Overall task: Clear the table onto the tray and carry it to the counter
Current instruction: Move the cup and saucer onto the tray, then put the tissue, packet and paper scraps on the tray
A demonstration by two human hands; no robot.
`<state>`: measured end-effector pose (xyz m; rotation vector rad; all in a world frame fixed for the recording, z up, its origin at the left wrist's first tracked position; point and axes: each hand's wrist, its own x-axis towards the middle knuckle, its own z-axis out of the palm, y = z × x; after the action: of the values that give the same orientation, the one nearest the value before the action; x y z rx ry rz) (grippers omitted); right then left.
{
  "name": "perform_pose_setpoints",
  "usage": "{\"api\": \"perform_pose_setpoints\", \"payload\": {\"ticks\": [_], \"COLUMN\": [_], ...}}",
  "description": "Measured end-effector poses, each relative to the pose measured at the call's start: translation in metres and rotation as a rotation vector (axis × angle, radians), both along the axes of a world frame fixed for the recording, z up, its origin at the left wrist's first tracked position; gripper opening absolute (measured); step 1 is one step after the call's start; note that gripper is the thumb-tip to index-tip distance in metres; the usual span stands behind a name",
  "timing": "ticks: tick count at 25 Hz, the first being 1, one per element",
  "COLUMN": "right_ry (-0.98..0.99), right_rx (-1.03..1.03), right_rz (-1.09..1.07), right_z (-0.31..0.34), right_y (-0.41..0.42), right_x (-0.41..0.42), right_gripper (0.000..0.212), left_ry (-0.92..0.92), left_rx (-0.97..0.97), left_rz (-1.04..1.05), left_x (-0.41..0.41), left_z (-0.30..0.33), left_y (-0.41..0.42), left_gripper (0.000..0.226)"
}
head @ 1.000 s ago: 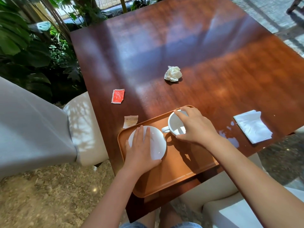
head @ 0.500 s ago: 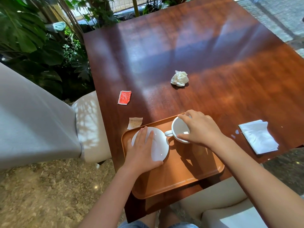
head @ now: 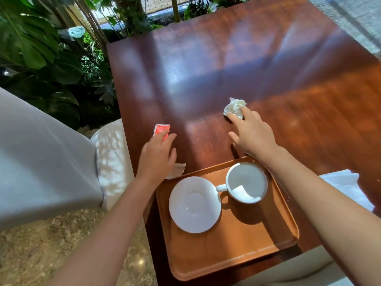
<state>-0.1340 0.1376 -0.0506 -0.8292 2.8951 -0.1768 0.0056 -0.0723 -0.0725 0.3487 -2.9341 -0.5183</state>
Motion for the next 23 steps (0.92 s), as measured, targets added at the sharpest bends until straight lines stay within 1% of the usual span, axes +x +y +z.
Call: {"api": "perform_pose_setpoints", "payload": {"ticks": [2,4,6,9,12,14,16,18,20,23], "right_ry": [0.035,0.020,-0.032,-0.083,-0.023,0.030,0.045,0.021,0.008,0.001], "right_rx": [0.055,0.112,0.119,0.075,0.000,0.001,-0.021,-0.072,-0.143,-0.250], "right_rz": [0.001,0.008,0.011,0.009,0.016,0.001,-0.021,-0.027,-0.038,-0.118], "right_z": [-0.010,-0.019,-0.027,-0.034,-0.036,-0.036,-0.036,-0.039,-0.044,-0.050], "right_y": [-0.009,-0.014,-0.016,-0.017,-0.015,-0.012,-0.011,-0.015,-0.019,-0.020], "right_x": [-0.023,-0.041,-0.053,-0.058,-0.058,-0.058,-0.060,-0.061,-0.062,-0.068], "right_gripper": [0.053,0.054,0.051,0.044,0.024,0.017,0.017,0.019,0.017,0.018], "left_ry": [-0.148,-0.312,-0.386,-0.355,-0.231,-0.208,-0.219,-0.218,-0.188,-0.130], "left_rx": [-0.048,-0.074,-0.066,-0.048,0.000,0.034,0.062,0.101,0.167,0.331], "left_rz": [0.038,0.044,0.028,0.050,0.046,0.047,0.065,0.077,0.110,0.214], "left_x": [-0.023,-0.036,-0.040,-0.038,-0.036,-0.038,-0.043,-0.047,-0.049,-0.046], "left_z": [-0.010,-0.022,-0.031,-0.039,-0.038,-0.036,-0.034,-0.033,-0.035,-0.040], "left_y": [-0.026,-0.045,-0.054,-0.057,-0.057,-0.057,-0.058,-0.057,-0.054,-0.051], "left_gripper": [0.047,0.051,0.051,0.049,0.045,0.045,0.049,0.051,0.048,0.040]}}
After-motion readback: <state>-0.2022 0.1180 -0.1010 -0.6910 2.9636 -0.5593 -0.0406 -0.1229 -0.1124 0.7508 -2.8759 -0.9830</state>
